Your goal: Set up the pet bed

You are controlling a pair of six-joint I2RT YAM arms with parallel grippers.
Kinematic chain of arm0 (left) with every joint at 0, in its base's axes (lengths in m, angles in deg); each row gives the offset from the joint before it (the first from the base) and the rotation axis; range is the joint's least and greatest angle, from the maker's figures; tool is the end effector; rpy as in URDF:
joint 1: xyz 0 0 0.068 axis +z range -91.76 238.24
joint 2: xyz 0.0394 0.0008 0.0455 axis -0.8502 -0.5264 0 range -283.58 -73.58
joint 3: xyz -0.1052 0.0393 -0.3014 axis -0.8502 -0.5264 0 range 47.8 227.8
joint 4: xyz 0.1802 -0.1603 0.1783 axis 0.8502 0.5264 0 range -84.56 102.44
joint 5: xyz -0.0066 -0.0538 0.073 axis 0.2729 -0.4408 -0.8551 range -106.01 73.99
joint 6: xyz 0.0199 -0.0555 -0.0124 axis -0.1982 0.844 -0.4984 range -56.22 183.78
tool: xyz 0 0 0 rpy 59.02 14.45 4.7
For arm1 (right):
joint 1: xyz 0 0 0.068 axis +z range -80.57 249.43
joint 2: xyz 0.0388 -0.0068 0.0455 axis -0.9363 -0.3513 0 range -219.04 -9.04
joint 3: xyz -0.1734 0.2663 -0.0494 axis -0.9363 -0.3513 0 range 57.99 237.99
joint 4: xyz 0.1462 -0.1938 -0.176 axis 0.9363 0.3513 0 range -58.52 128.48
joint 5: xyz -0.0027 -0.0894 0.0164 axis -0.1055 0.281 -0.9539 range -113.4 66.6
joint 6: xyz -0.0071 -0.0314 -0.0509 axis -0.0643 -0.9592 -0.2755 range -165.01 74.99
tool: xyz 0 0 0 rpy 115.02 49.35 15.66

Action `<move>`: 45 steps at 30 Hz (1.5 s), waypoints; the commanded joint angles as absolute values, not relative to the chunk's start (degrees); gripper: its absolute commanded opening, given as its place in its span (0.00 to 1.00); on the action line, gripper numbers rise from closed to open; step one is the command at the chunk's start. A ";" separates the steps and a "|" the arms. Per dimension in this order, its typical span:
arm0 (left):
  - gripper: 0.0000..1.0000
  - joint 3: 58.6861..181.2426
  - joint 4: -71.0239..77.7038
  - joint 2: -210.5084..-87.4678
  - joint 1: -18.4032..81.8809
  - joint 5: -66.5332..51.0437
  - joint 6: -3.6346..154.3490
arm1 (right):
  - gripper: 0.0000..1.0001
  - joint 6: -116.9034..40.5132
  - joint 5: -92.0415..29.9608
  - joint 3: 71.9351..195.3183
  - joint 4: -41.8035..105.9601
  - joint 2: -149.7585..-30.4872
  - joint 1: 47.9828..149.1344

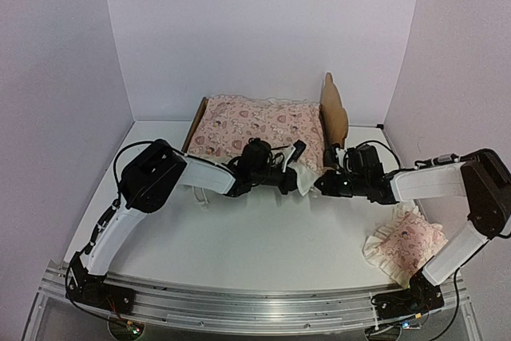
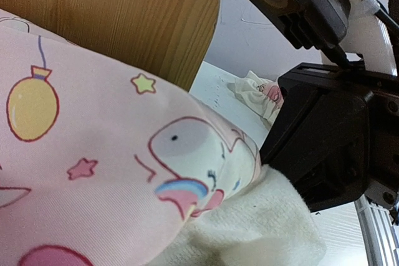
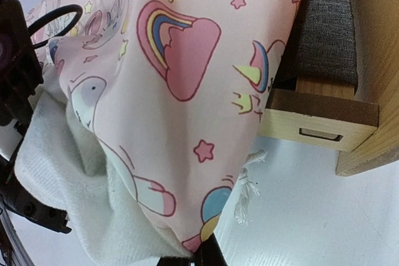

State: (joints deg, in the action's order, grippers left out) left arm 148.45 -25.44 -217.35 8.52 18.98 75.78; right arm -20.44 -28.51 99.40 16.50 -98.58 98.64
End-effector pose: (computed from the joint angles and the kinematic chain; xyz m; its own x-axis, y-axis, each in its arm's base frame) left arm 0.3886 -0.4979 0.1244 -0.3392 0.1368 -0.9307 0.9373 0.1337 -0.3220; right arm 0.3052 0.1752 0.1902 -0.6632 0.1037 -0.7412 -0.3027 0.8686 0.3924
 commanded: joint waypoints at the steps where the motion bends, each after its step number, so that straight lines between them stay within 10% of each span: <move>1: 0.00 149.99 -24.71 -216.04 10.31 17.24 71.56 | 0.00 -21.77 -27.07 102.11 23.86 -97.21 98.70; 19: 0.00 150.74 -28.36 -219.55 10.19 14.66 68.96 | 0.01 -18.69 -43.01 111.07 34.07 -103.59 98.75; 32: 0.00 150.39 -26.13 -219.13 10.69 13.75 66.94 | 0.40 -28.22 -33.71 113.65 51.33 -95.02 98.65; 45: 0.00 150.45 -25.93 -218.82 10.71 13.08 65.36 | 0.29 -41.48 -22.28 104.49 25.44 -97.78 97.77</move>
State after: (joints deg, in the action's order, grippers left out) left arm 149.18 -24.58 -218.53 8.44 16.62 66.61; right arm -36.83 -27.46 107.79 40.89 -96.26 98.10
